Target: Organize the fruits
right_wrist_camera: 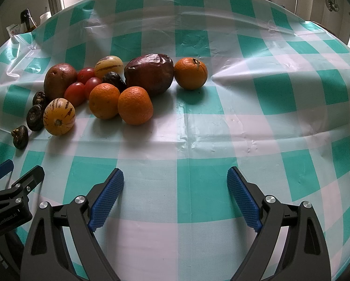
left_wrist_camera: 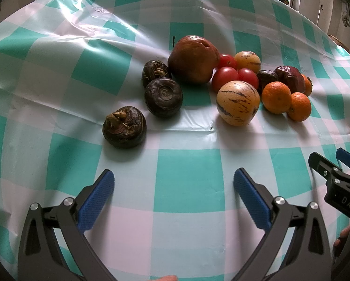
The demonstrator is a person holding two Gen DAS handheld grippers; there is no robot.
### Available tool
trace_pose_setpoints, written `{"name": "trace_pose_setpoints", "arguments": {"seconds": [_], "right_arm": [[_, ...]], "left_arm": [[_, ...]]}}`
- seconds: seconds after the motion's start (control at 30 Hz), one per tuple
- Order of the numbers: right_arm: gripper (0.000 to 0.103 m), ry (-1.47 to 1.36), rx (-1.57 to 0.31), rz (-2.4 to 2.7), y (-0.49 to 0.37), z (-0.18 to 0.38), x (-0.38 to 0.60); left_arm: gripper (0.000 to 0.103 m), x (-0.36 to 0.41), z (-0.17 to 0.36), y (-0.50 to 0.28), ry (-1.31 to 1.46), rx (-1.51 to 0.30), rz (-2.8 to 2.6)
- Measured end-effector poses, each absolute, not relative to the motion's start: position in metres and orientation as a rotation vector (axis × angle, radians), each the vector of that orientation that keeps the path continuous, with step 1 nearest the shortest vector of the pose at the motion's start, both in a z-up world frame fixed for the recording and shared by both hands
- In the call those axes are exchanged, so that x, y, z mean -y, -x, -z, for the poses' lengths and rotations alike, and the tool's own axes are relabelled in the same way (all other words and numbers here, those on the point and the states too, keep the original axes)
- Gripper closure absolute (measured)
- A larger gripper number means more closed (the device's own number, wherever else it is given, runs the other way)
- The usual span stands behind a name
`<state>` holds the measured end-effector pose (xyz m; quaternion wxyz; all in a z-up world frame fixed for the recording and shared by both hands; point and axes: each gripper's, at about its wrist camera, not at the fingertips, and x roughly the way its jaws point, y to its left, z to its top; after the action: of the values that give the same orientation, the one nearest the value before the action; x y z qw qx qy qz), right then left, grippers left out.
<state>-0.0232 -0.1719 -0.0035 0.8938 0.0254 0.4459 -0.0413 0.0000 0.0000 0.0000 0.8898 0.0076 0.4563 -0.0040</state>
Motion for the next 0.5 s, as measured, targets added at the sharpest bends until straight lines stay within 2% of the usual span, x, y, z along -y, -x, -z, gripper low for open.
{"name": "trace_pose_setpoints", "arguments": {"seconds": [0.5], "right_arm": [[0.016, -0.051, -0.924, 0.087, 0.0202, 0.0038, 0.1726]], "left_arm": [[0.001, 0.0, 0.0, 0.0, -0.016, -0.948, 0.008]]}}
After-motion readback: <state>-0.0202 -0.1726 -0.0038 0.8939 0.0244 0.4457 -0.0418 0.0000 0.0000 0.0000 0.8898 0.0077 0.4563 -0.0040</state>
